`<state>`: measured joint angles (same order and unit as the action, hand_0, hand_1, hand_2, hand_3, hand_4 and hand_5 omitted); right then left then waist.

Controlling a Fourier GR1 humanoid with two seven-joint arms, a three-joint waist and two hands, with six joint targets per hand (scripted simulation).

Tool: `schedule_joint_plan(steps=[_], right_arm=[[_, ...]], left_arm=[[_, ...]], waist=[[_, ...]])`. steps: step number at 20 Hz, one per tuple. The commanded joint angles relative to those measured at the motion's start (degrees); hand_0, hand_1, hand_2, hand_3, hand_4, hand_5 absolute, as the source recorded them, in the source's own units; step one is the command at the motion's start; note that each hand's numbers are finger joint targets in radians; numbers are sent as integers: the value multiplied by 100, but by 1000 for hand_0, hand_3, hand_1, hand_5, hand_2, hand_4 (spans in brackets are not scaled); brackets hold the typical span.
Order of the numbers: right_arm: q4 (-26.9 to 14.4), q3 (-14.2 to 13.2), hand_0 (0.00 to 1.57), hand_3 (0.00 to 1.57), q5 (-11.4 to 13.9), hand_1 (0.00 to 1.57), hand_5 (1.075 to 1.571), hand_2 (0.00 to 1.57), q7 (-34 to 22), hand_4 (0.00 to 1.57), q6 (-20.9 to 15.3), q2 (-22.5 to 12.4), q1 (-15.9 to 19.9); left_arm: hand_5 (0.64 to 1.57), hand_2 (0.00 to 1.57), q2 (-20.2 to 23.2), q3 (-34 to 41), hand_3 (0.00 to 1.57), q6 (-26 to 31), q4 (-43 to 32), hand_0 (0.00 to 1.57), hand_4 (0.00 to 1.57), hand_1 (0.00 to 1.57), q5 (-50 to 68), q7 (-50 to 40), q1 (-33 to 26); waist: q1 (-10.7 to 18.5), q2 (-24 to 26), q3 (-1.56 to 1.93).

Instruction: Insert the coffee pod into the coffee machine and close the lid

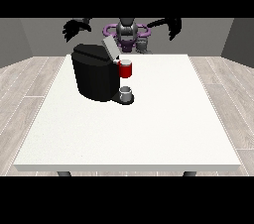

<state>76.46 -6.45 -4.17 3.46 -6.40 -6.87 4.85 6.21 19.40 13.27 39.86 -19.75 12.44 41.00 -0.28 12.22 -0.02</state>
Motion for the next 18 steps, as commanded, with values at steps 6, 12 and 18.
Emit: schedule_joint_plan(steps=[6, 12, 18], right_arm=[[860, 263, 0, 0, -56, 0, 1571, 0, -681, 43, 494, -379, 349], [766, 270, 0, 0, -148, 0, 1571, 0, -668, 0, 712, -405, 919], [864, 525, 0, 0, 81, 0, 1571, 0, -878, 215, 930, -463, 1099]], left_arm=[[1571, 0, -184, 250, 0, 289, 279, 0, 0, 0, 632, 0, -987], [1571, 0, -498, 124, 0, 288, 813, 0, 27, 0, 945, -59, -1150], [1571, 0, -504, -169, 0, 501, 1655, 0, 222, 0, 1170, -157, -1693]], waist=[[232, 463, 0], [577, -98, 2], [681, -139, 3]])
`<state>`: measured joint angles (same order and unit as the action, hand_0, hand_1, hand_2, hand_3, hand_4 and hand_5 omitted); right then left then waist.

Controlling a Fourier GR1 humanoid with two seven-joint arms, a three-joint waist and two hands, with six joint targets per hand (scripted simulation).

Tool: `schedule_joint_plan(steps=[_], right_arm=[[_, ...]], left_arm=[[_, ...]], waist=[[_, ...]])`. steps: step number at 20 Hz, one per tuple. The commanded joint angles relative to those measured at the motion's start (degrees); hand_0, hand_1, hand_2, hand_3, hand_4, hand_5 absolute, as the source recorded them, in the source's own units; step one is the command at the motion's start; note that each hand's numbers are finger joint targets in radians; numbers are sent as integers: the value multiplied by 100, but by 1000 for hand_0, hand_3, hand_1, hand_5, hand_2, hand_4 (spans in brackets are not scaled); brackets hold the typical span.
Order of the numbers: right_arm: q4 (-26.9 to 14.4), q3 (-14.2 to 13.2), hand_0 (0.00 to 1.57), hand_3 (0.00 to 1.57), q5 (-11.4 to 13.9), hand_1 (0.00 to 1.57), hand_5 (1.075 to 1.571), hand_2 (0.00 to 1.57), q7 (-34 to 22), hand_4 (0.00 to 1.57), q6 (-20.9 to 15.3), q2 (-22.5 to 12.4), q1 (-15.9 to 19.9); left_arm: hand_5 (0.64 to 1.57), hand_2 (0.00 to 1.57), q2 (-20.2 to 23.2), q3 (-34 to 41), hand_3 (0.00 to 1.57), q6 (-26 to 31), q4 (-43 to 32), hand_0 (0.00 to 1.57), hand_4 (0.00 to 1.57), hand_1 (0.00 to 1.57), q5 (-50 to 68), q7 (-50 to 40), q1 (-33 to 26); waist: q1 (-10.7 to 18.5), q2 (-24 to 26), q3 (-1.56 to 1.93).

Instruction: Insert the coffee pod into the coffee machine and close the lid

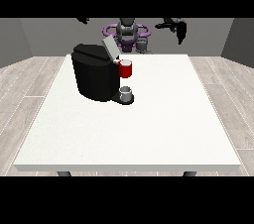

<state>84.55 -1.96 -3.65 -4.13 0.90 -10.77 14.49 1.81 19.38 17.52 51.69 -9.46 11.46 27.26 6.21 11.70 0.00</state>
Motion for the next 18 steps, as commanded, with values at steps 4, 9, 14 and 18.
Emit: schedule_joint_plan(steps=[4, 9, 14, 18], right_arm=[[-430, 101, 0, 0, 311, 0, 1571, 0, 126, 123, -127, 186, 250], [-663, -261, 0, 0, -113, 0, 1571, 0, 279, 0, 362, -13, 453], [-1300, -443, 0, 0, -65, 0, 1571, 0, 512, 0, 200, 68, 811], [-1454, -261, 0, 0, 120, 0, 1571, 0, 382, 0, 67, 233, 1430]], left_arm=[[1571, 0, -174, -430, 0, 80, 1111, 0, 0, 0, 504, -771, -347], [1571, 0, -175, -458, 0, -182, 1729, 0, 0, 0, 664, -833, -741], [1571, 0, -117, -808, 0, -126, 2224, 0, 0, 0, 680, -823, -1142], [1571, 0, 1, -863, 0, -328, 2359, 0, 0, 0, 784, -742, -1146]], waist=[[407, -136, 3], [185, -572, 2], [316, -883, 2], [130, -1169, 0]])
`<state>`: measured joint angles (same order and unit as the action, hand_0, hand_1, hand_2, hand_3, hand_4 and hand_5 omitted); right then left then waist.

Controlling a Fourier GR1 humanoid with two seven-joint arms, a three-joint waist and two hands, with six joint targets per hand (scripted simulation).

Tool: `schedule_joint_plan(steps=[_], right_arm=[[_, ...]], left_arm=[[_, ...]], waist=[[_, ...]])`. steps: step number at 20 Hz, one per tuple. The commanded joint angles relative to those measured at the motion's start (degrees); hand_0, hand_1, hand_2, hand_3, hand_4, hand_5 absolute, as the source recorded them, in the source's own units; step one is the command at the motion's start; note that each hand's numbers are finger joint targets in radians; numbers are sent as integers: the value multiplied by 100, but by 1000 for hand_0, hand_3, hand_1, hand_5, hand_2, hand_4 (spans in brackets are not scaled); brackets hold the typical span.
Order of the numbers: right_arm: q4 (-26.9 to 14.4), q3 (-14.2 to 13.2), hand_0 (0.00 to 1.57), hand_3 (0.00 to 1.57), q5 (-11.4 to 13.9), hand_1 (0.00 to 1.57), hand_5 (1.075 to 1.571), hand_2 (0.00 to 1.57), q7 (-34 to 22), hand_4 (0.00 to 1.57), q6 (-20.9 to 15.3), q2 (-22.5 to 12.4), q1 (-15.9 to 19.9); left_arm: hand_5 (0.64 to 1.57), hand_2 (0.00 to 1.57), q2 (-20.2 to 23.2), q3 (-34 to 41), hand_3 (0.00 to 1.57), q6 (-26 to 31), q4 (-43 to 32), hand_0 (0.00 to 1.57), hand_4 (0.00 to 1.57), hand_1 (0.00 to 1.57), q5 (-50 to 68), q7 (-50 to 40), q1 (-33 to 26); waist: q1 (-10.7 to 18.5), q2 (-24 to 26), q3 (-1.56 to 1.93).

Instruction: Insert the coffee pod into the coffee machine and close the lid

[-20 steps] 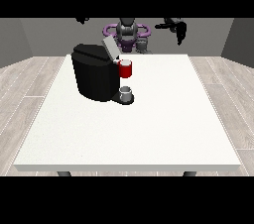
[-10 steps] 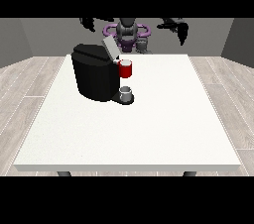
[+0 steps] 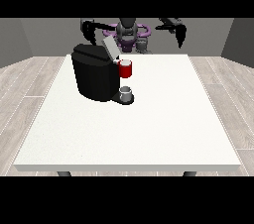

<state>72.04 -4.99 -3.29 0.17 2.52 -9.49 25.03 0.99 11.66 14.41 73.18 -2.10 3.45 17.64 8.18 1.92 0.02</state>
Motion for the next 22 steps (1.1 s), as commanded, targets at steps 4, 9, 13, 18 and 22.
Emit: schedule_joint_plan(steps=[4, 9, 13, 18, 22], right_arm=[[-469, 84, 0, 0, 141, 0, 1571, 0, 79, 0, 44, 94, 476], [-780, 46, 0, 0, 292, 0, 1571, 0, 127, 0, 33, 18, 843], [-878, -7, 0, 0, 249, 0, 1571, 0, 215, 0, 136, 60, 858], [-1142, 54, 0, 0, 428, 0, 1571, 0, 394, 0, -32, 150, 1219], [-1357, 3, 0, 0, 468, 0, 1571, 0, 494, 0, 58, 61, 1340]], left_arm=[[1571, 0, 128, -98, 0, -259, 501, 0, 0, 0, 134, -348, -83], [1571, 0, 119, -196, 0, -186, 609, 0, 0, 0, 190, 104, -394], [1571, 0, 481, 69, 0, -101, 629, 0, 124, 0, 487, -29, -347], [1571, 0, 481, -22, 0, -174, 449, 0, 0, 0, 355, 147, -232], [1571, 0, 414, -182, 0, -145, 656, 0, 0, 0, 401, 135, -397]], waist=[[-160, -227, -2], [-55, -395, -2], [-215, -397, -2], [-106, -718, -2], [-2, -655, -2]])
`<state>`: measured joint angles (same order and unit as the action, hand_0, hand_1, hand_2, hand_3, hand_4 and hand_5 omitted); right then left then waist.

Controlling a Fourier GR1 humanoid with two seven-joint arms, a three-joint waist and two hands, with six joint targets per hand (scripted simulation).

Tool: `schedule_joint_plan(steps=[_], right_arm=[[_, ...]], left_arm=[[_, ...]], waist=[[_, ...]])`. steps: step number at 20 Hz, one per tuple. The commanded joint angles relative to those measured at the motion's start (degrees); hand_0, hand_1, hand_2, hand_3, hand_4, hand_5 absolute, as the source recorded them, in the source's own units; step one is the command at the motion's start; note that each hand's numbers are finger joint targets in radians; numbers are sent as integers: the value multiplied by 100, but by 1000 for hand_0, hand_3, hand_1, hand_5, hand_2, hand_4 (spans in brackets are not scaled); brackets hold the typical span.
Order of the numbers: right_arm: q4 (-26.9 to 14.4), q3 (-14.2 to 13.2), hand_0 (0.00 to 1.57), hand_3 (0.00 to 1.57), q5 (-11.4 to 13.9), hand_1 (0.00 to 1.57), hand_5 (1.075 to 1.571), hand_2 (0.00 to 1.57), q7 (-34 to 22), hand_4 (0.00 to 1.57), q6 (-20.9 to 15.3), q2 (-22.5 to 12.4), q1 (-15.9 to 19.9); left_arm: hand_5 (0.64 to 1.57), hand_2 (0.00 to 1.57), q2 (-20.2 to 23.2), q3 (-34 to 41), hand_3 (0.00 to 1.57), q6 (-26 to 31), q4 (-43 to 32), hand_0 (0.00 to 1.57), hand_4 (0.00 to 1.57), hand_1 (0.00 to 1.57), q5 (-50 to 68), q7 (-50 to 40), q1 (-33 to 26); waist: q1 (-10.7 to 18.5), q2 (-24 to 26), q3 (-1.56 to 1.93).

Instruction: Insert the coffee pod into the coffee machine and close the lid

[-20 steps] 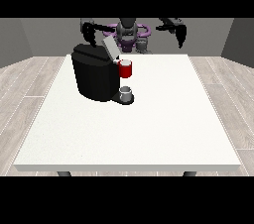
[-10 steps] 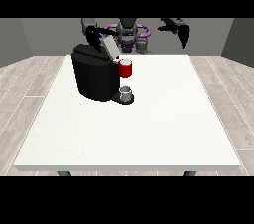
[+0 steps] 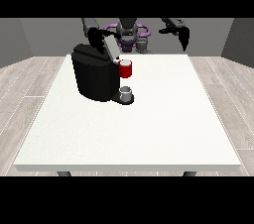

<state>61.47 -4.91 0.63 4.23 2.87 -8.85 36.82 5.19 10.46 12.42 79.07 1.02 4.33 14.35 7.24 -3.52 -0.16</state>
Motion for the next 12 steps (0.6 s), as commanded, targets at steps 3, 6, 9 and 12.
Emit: schedule_joint_plan(steps=[3, 6, 9, 12], right_arm=[[-144, 413, 0, 0, 303, 0, 1571, 0, -115, 0, -191, 458, 68], [-214, 123, 0, 0, 130, 0, 1571, 0, -65, 0, 79, 105, 365], [-110, 330, 0, 0, 280, 0, 1571, 0, -144, 182, -48, 347, 386], [-265, 350, 0, 0, 332, 0, 1571, 0, 120, 214, 147, 275, 235]], left_arm=[[1571, 0, -96, -171, 0, -206, -68, 0, 0, 0, -143, -42, -17], [1571, 0, 316, 235, 0, 81, -325, 0, 0, 0, 167, 298, -1], [1571, 0, 247, 214, 0, -118, -606, 0, 141, 0, 17, 609, 13], [1571, 0, 310, 139, 0, -228, -368, 0, 169, 0, 4, 159, 64]], waist=[[-43, 66, 15], [-49, -193, 14], [-222, -154, 14], [-182, -14, 15]])
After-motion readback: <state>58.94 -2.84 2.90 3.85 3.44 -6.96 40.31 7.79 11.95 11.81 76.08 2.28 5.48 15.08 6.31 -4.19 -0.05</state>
